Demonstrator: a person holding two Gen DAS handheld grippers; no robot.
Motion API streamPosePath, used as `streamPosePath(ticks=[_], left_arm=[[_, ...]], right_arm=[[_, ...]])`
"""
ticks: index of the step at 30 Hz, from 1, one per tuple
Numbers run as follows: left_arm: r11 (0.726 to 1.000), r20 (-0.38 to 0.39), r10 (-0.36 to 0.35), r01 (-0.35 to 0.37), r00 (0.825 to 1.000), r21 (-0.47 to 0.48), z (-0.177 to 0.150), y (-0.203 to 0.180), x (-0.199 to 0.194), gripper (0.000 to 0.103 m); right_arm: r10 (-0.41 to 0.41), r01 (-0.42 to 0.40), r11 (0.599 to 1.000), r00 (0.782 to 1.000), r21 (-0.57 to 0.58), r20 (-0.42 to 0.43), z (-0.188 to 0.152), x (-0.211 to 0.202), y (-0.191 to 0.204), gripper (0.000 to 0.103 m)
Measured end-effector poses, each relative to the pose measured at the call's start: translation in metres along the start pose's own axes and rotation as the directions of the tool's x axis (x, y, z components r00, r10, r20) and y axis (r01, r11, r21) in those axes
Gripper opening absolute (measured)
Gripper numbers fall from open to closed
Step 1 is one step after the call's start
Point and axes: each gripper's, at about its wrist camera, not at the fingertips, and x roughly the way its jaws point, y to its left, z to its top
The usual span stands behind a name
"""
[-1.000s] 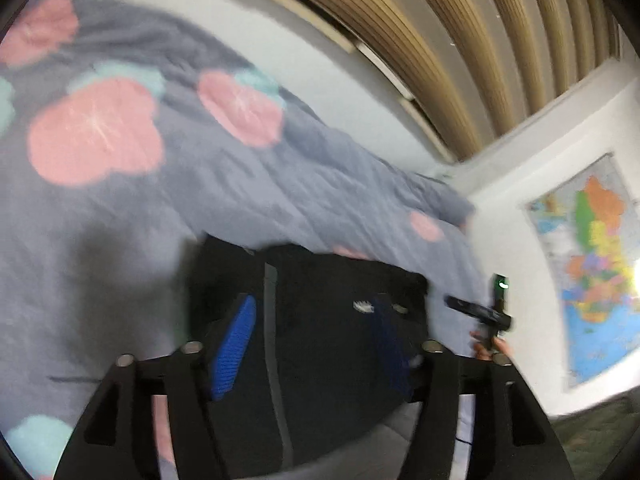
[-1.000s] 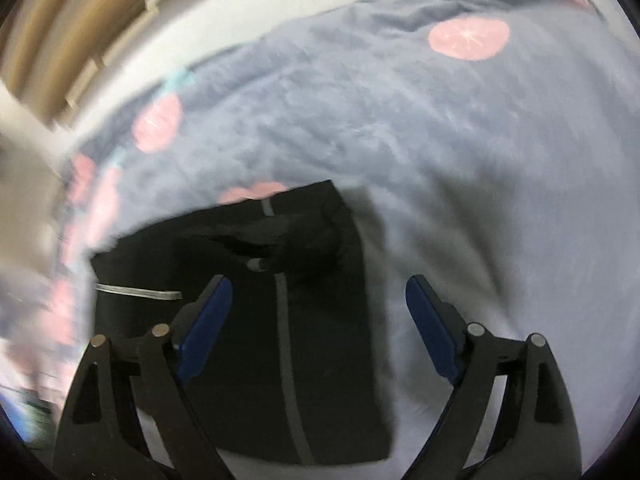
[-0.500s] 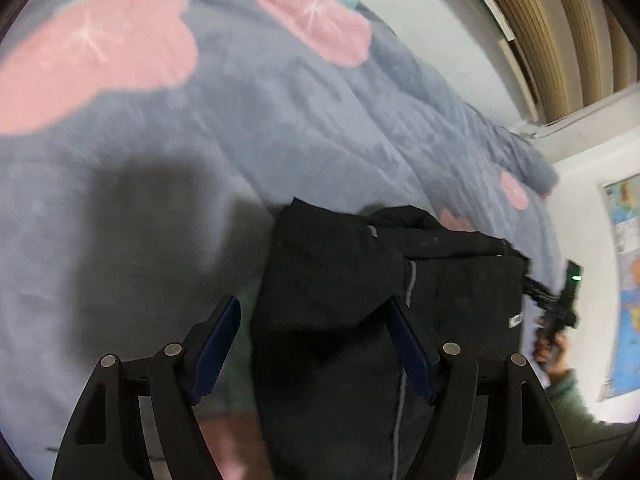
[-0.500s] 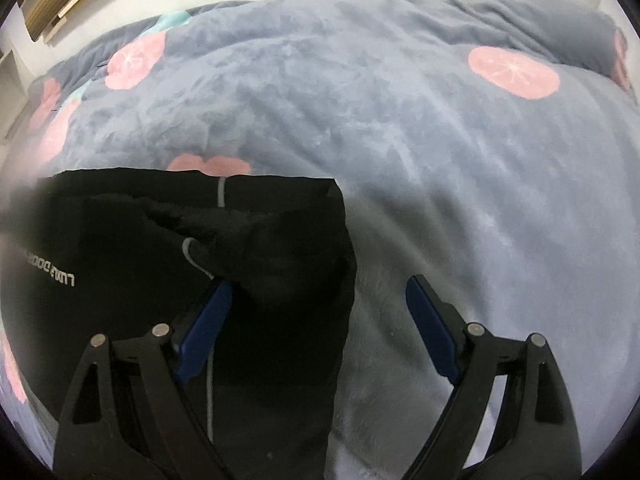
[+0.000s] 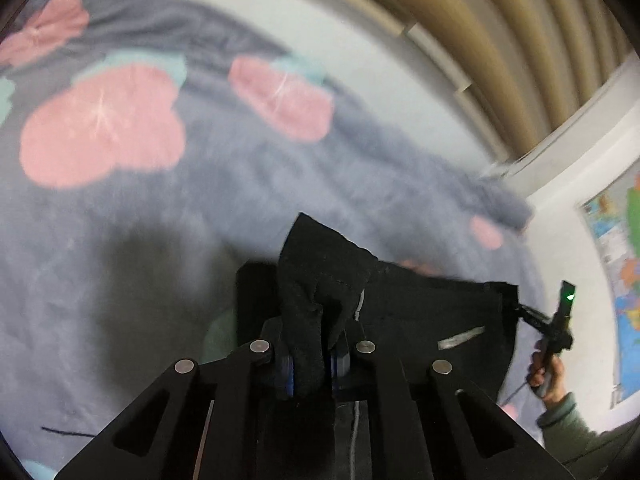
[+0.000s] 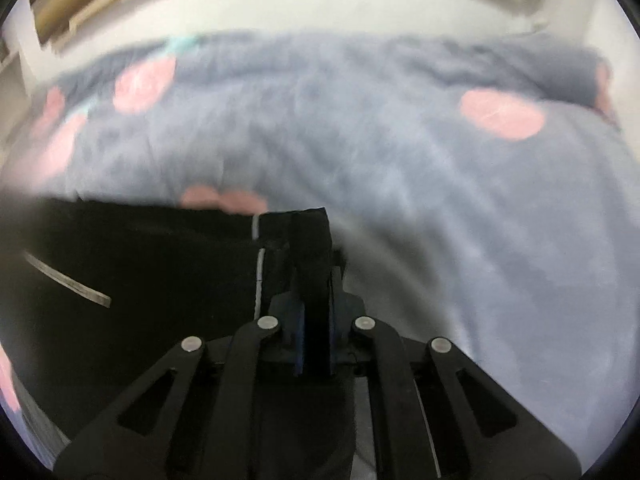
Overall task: Fold large clothes
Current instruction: 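Lift the hem with both grippers and fold it toward the collar, then lower the folded hem onto the jacket and open both grippers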
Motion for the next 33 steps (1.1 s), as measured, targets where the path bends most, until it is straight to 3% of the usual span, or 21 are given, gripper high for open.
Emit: streamPosePath(ticks=[3,6,9,13,16,18,21,22,24,27,30,33], left_arm=[[0.998,0.063,0.043,-0.045,0.997,0.031,0.024,-0.015,-0.013,0.011],[0.995,0.064,0.104,-0.104,0.992,-0.006,0.045,-0.004,0.012,0.011],[0.983,-0.006,0.172,-0.172,0.985,-0.065,0.047,0.022,0.055,0.011],[0.961,-0.156,0.234,-0.252,0.96,-0.109,0.026,0.061,0.123,0.014],[0.962,-0.14,0.21,-0.23,0.968,-0.145,0.019,0.07,0.128,0.018],[0.964,-0.133,0.178,-0.2,0.975,-0.174,0.02,0.075,0.123,0.019],[0.964,-0.11,0.136,-0.157,0.985,-0.213,0.02,0.078,0.104,0.021],[0.964,-0.104,0.133,-0.153,0.986,-0.217,0.021,0.077,0.098,0.023],[0.965,-0.075,0.136,-0.149,0.988,-0.216,0.021,0.072,0.072,0.039],[0.959,-0.034,0.077,-0.083,0.996,-0.27,0.017,0.079,0.033,0.04],[0.954,-0.012,0.154,-0.152,0.988,-0.26,0.01,0.076,0.002,0.039],[0.964,0.008,0.187,-0.182,0.982,-0.194,-0.008,0.049,-0.022,0.039]], right_arm=[[-0.052,0.056,0.997,0.995,-0.049,0.081,0.028,-0.019,0.013,0.005],[-0.117,0.123,0.989,0.99,-0.077,0.078,0.056,0.009,0.026,0.005],[-0.151,0.149,0.987,0.988,-0.06,-0.042,0.063,0.076,0.026,0.005],[-0.15,0.134,0.988,0.956,-0.079,-0.25,0.036,0.168,0.027,0.008],[-0.2,0.173,0.977,0.946,-0.124,-0.255,0.023,0.185,0.036,0.01],[-0.205,0.179,0.976,0.946,-0.123,-0.25,0.023,0.183,0.035,0.011],[-0.167,0.153,0.986,0.952,-0.07,-0.256,0.026,0.167,0.021,0.024],[-0.148,0.144,0.989,0.956,-0.038,-0.251,0.029,0.155,0.014,0.031],[-0.131,0.137,0.99,0.968,0.013,-0.216,0.031,0.124,0.002,0.037],[-0.125,0.13,0.991,0.981,0.029,-0.149,0.026,0.068,-0.008,0.04],[-0.079,0.085,0.995,0.99,0.045,-0.115,0.013,0.016,-0.002,0.044],[-0.011,0.017,0.998,0.994,0.054,-0.112,-0.011,-0.015,0.021,0.055]])
